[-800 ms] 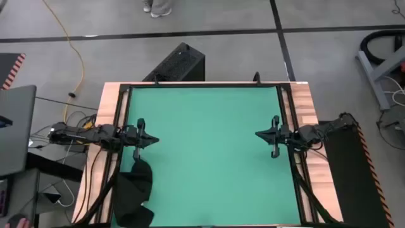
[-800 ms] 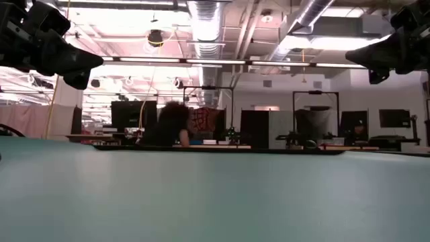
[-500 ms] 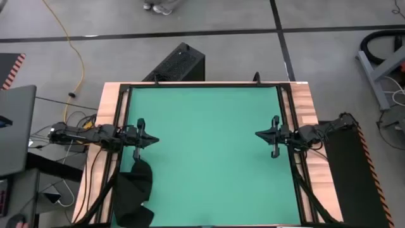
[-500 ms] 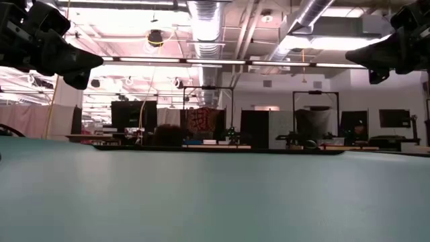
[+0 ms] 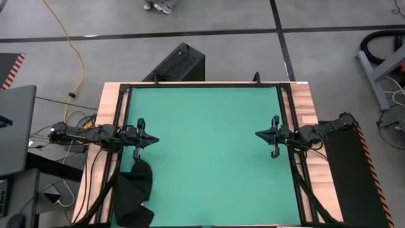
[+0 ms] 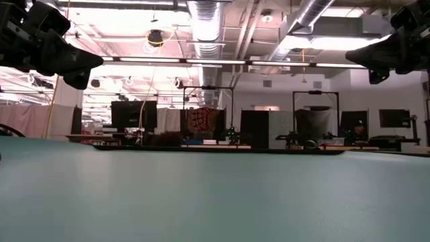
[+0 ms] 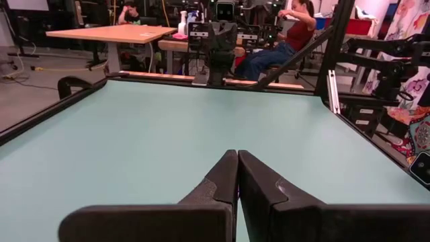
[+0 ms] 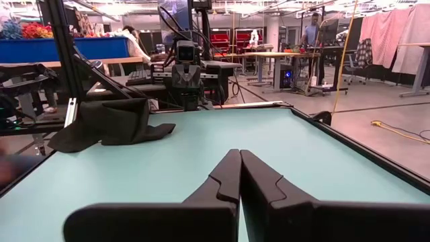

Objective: Roll towel

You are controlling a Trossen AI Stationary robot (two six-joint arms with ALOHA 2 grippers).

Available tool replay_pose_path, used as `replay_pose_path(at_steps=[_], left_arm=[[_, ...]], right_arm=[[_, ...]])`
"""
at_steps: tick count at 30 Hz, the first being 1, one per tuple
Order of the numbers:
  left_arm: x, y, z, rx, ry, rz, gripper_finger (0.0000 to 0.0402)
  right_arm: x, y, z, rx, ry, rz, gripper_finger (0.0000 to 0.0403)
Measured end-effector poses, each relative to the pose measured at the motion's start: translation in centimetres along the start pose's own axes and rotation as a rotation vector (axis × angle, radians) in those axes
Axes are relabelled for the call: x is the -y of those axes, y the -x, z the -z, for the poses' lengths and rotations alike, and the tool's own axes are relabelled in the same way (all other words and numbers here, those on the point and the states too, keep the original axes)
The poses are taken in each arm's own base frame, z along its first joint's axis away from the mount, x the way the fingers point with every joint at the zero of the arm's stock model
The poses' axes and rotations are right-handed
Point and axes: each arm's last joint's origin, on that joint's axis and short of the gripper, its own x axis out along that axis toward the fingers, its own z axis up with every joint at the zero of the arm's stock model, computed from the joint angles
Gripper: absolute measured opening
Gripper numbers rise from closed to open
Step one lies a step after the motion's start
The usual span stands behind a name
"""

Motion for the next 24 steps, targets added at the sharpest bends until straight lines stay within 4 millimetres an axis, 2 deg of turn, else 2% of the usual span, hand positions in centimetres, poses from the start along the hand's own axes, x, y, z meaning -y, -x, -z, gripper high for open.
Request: replay_pose_path(at_steps=[21, 24], left_arm=[[0.00, 0.00, 0.00, 0.000, -0.002, 0.000, 0.0000], [-0.01, 0.00, -0.01, 0.002, 0.041, -0.003, 0.0000]], right_arm=[[0.00, 0.00, 0.00, 0.000, 0.000, 0.000, 0.0027], [0.01, 0.00, 0.00, 0.000, 0.000, 0.002, 0.0027]])
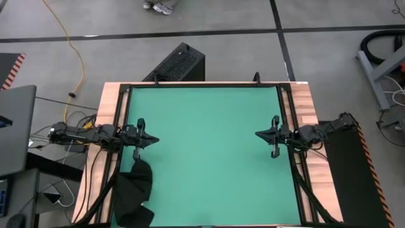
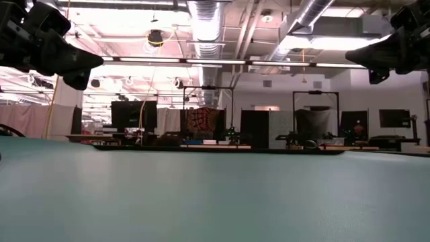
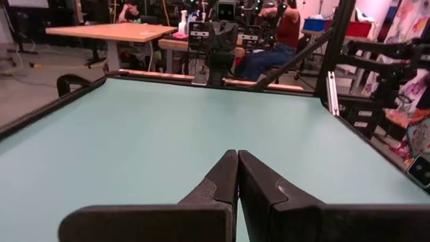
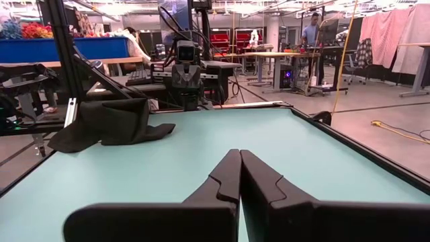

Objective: Roll towel

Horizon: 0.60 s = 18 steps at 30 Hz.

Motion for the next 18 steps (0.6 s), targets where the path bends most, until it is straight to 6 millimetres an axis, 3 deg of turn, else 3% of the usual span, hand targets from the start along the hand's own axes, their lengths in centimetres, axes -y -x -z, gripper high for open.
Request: replay_pose_path(at_steps=[3, 7, 12, 18], left_arm=[[0.0, 0.0, 0.0, 0.000, 0.035, -0.001, 0.0000], [0.1, 0.0, 0.0, -0.008, 0.066, 0.027, 0.0000], [0.2, 0.0, -0.5, 0.047, 0.074, 0.061, 0.0001], [1.2, 0.6, -4.1, 0.228, 0.021, 0.207, 0.0036]], right_arm=[[0.1, 0.0, 0.0, 0.004, -0.002, 0.011, 0.0027], [0.1, 0.0, -0.2, 0.023, -0.166, 0.007, 0.0027], [0.2, -0.1, -0.6, 0.067, -0.229, 0.011, 0.0027], [0.2, -0.1, -0.7, 0.083, -0.305, 0.013, 0.0027]])
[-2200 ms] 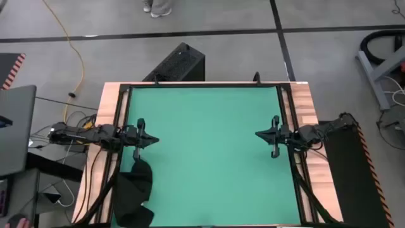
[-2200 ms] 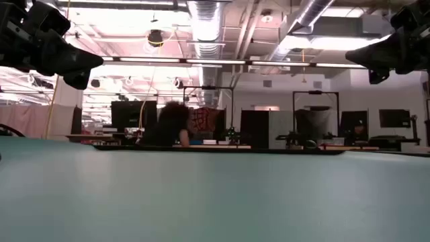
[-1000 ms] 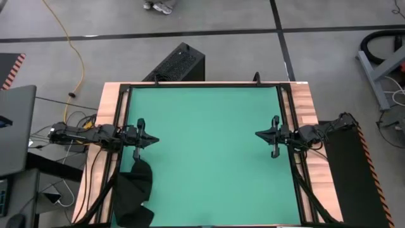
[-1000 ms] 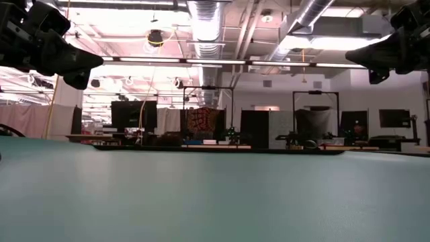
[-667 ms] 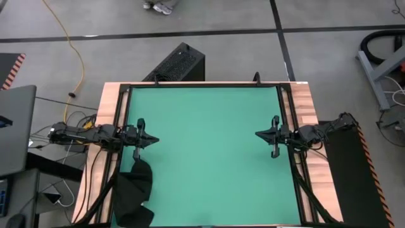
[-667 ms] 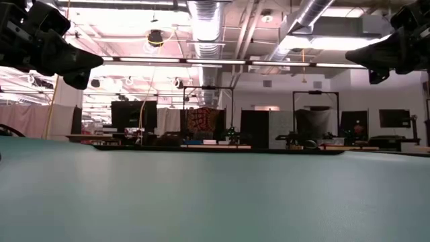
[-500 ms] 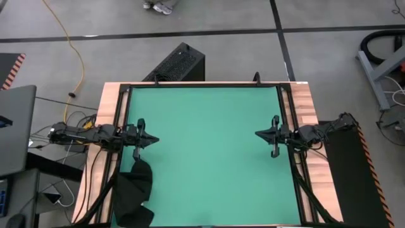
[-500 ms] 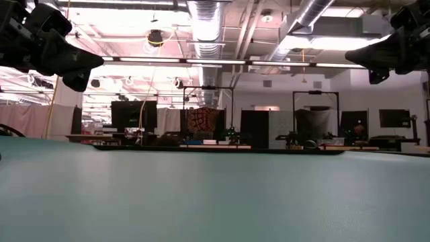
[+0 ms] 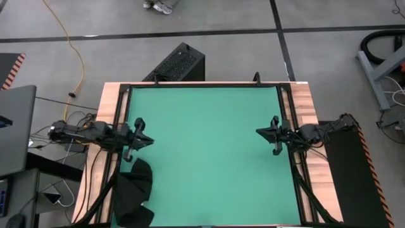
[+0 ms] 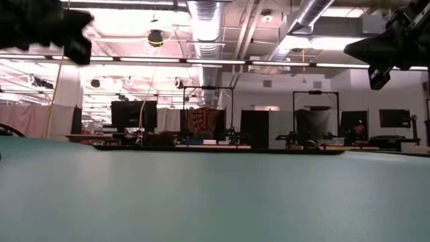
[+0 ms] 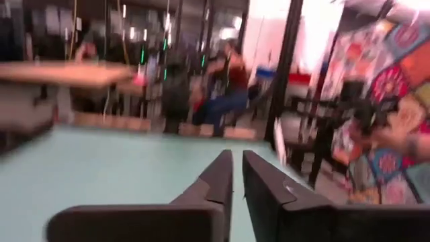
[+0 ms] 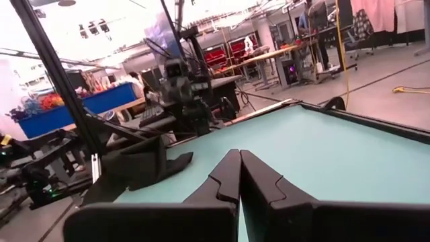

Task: Roll towel
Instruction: Roll the black towel

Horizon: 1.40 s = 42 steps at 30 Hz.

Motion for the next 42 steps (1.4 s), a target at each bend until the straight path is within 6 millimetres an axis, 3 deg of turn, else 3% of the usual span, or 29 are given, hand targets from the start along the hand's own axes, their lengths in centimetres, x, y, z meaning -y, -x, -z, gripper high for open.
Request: replay_pose_path(at_steps=[6, 10, 14, 19, 23, 28, 35, 42], left_arm=[[1.5, -1.6, -5.1, 0.067, -0.167, 0.115, 0.0095], [2.2, -4.1, -7.0, -0.080, -0.192, 0.117, 0.0137], [2.3, -7.1, -7.1, -0.485, -0.072, -0.040, 0.0166], [2.2, -9.8, -5.2, -1.088, -0.061, -0.197, 0.0172], [2.0, -11.5, -3.9, -1.336, 0.015, -0.270, 0.0173], [0.3, -11.0, -2.8, -1.421, 0.183, -0.382, 0.0173], [-2.3, -6.3, -3.3, -1.373, 0.422, -0.677, 0.0173], [-2.3, -3.5, -0.2, -1.451, 0.548, -0.766, 0.0173]], right_arm=[[0.3, -0.1, -0.1, 0.016, 0.086, 0.051, 0.0028], [0.5, -0.1, 0.0, 0.004, 0.098, 0.068, 0.0044], [0.6, -0.1, 0.3, -0.027, 0.116, 0.076, 0.0068], [0.6, -0.1, 0.4, -0.039, 0.123, 0.079, 0.0096], [0.6, -0.1, 0.4, -0.041, 0.126, 0.079, 0.0113], [0.6, -0.1, 0.5, -0.062, 0.134, 0.063, 0.0128], [0.5, -0.1, 0.6, -0.074, 0.136, 0.037, 0.0135], [0.5, -0.1, 0.6, -0.077, 0.137, 0.033, 0.0135]])
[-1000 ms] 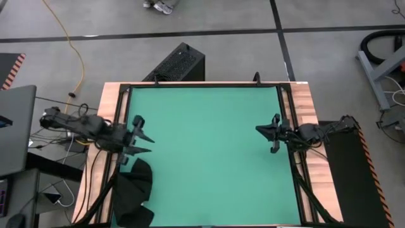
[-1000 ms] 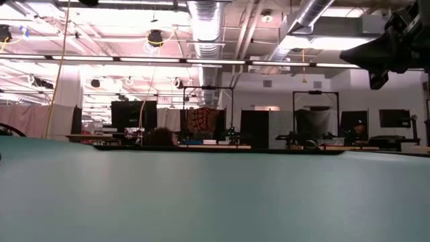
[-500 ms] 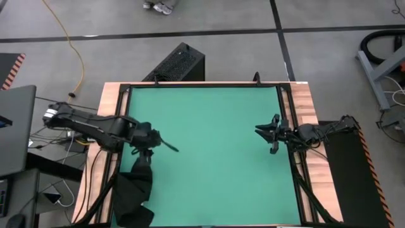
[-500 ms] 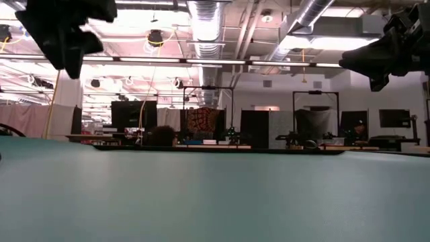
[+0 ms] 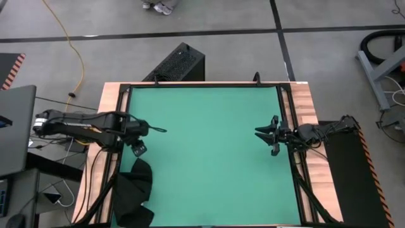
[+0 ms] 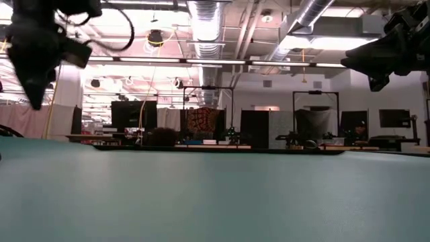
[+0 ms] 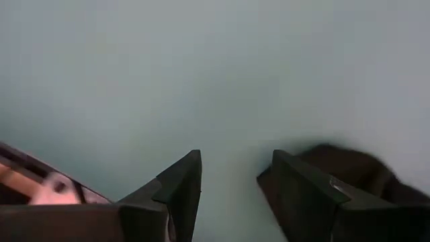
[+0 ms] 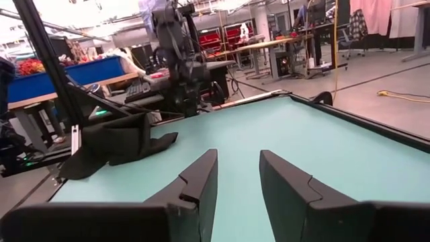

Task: Roll towel
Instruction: Roll the black towel

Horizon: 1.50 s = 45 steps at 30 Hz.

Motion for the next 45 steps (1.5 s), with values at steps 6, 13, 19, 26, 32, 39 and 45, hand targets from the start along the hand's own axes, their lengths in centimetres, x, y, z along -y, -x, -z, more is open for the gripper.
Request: replay_pose_path(at_steps=[6, 13, 19, 26, 32, 39, 45], left_arm=[[0.1, -2.1, 1.4, -0.064, 0.001, -0.008, 0.0172], [1.0, -2.6, 2.2, -0.065, -0.017, -0.019, 0.0167], [2.6, -3.7, 2.5, -0.096, -0.013, -0.037, 0.0167], [3.7, -5.7, 3.2, -0.232, 0.004, -0.157, 0.0166], [4.1, -6.5, 3.4, -0.222, -0.012, -0.212, 0.0166], [4.6, -6.6, 3.3, -0.194, -0.017, -0.164, 0.0165], [4.9, -7.3, 3.3, -0.175, 0.007, -0.098, 0.0142]], right_arm=[[0.0, 0.0, 0.0, 0.000, 0.002, 0.000, 0.0134], [0.0, 0.0, 0.0, 0.000, -0.001, 0.000, 0.0134], [0.0, 0.0, 0.0, 0.000, -0.001, 0.002, 0.0134], [0.0, 0.0, 0.0, 0.000, -0.001, 0.003, 0.0134], [0.0, 0.0, 0.0, 0.000, -0.001, 0.003, 0.0134], [0.0, 0.0, 0.0, 0.000, -0.002, 0.003, 0.0134], [0.0, 0.0, 0.0, 0.000, -0.002, 0.003, 0.0134]])
